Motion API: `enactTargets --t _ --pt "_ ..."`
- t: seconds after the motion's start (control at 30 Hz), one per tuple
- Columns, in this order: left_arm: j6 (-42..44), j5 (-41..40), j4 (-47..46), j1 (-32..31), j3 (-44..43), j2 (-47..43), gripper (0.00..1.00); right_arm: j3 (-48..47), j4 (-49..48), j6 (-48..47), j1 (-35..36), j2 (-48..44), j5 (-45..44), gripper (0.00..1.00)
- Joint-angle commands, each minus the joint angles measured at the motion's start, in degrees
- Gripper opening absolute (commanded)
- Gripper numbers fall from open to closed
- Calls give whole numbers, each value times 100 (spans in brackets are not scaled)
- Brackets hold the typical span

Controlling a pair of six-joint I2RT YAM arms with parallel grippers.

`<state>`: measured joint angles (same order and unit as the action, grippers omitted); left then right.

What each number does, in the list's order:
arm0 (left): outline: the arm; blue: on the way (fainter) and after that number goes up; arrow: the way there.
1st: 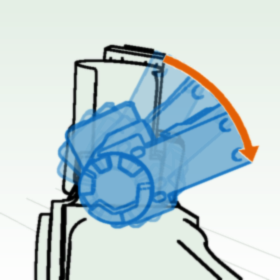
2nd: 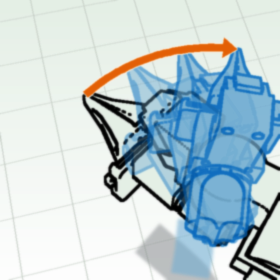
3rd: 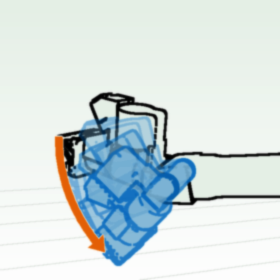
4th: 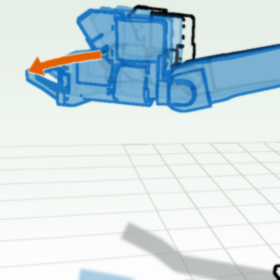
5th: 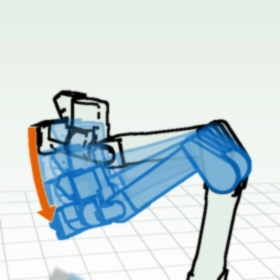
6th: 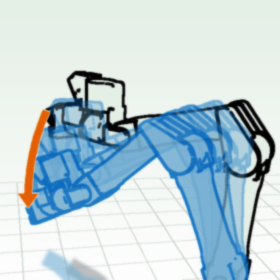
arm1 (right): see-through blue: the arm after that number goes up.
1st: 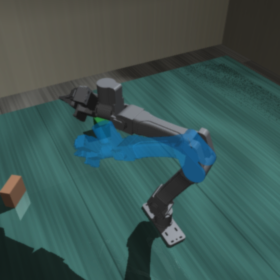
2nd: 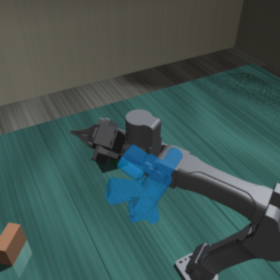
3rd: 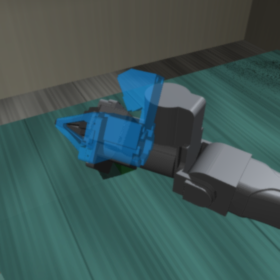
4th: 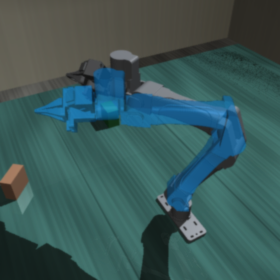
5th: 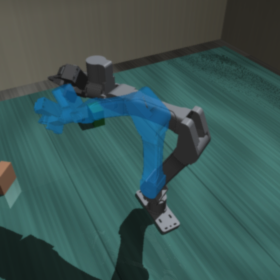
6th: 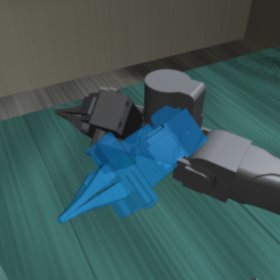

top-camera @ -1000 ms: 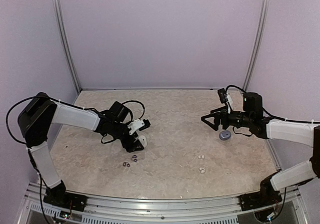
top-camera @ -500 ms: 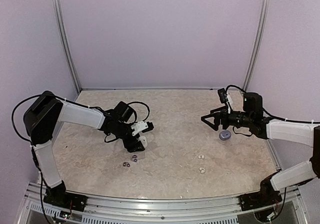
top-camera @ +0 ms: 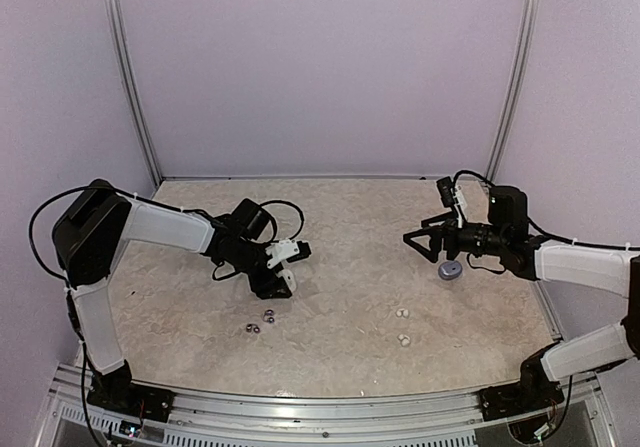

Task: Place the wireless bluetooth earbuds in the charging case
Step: Pick up the charging case from the center of the board, then pass from the left arm to the right

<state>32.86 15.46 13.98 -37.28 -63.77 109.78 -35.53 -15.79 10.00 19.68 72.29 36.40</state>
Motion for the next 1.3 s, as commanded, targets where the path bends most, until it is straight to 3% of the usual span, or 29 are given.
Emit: enactTargets --t 0.0,0.2,0.53,0.73,0.9,1.07,1.27 --pt "-11 155 -15 -100 27 -19 63 202 -242 -178 107 -258 -32 99" --pt "-281 272 -460 -242 333 -420 48 398 -402 -594 441 -464 -592 99" --pt "-1585 1007 -540 -824 307 -1473 47 1003 -927 -1784 1461 -1226 -1311 92" --pt "-2725 1336 -13 -1179 53 -1803 47 1082 -920 -2774 2717 -1286 -2223 90" --pt "-3609 1950 102 -1247 38 -1998 45 823 -574 -3881 3833 -1030 -3256 82" --pt "-3856 2388 398 -1448 -102 -2074 46 414 -78 -4526 4445 -692 -3661 74" --pt "-4063 2698 551 -1634 -307 -1934 46 32 143 -5001 4734 -343 -3882 72"
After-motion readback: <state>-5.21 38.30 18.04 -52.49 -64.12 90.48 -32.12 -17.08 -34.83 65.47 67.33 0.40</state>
